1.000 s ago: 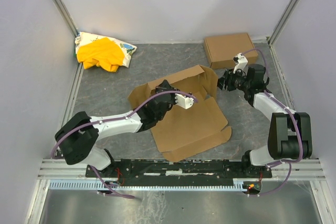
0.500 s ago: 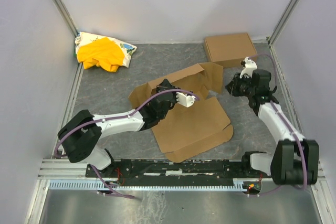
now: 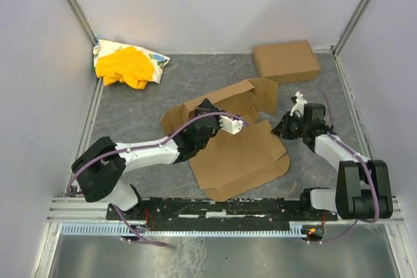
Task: Fold the paper box
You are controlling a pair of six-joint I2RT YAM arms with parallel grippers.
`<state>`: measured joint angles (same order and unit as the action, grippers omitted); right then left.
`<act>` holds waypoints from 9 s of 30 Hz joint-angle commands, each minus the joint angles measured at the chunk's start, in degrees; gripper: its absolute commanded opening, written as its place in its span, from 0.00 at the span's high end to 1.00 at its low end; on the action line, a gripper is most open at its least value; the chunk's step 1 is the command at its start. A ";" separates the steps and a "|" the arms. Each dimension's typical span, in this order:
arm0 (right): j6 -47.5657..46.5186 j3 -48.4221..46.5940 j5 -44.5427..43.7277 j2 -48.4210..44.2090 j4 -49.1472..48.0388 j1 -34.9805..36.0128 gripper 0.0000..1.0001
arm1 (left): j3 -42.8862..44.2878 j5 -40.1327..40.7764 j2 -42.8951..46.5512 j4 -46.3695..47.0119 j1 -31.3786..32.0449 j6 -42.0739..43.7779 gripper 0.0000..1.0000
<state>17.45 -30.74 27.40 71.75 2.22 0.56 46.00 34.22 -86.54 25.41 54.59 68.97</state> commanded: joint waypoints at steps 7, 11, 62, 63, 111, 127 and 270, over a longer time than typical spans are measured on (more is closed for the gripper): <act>7.24 -7.91 -5.29 15.51 0.04 0.54 0.84 | -1.80 0.36 3.55 2.19 1.38 -1.37 0.97; 7.89 -8.46 -6.27 17.87 -0.03 0.52 0.84 | -2.63 -0.09 4.02 2.56 1.65 -1.19 0.97; -4.26 -22.30 -4.94 6.23 4.04 0.27 0.52 | -2.76 1.08 2.42 3.07 2.94 -1.29 0.97; -4.61 -22.33 -4.64 6.63 3.20 0.40 0.51 | -2.76 1.03 2.39 3.07 2.94 -1.29 0.97; -7.95 -7.18 -3.02 -5.72 4.60 15.70 0.66 | -1.92 8.78 1.51 -2.12 10.47 -3.20 0.97; -7.89 -5.89 -7.41 -17.57 4.71 15.70 0.40 | -2.67 10.27 0.90 -2.12 11.95 -2.85 0.97; -6.64 -3.21 -0.72 7.64 -28.88 25.83 0.96 | 5.54 12.75 1.24 -12.57 16.53 -8.11 0.97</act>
<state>7.86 -35.51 20.67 84.86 -30.50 21.08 48.95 53.95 -85.06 12.08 70.24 63.48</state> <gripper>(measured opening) 0.038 0.052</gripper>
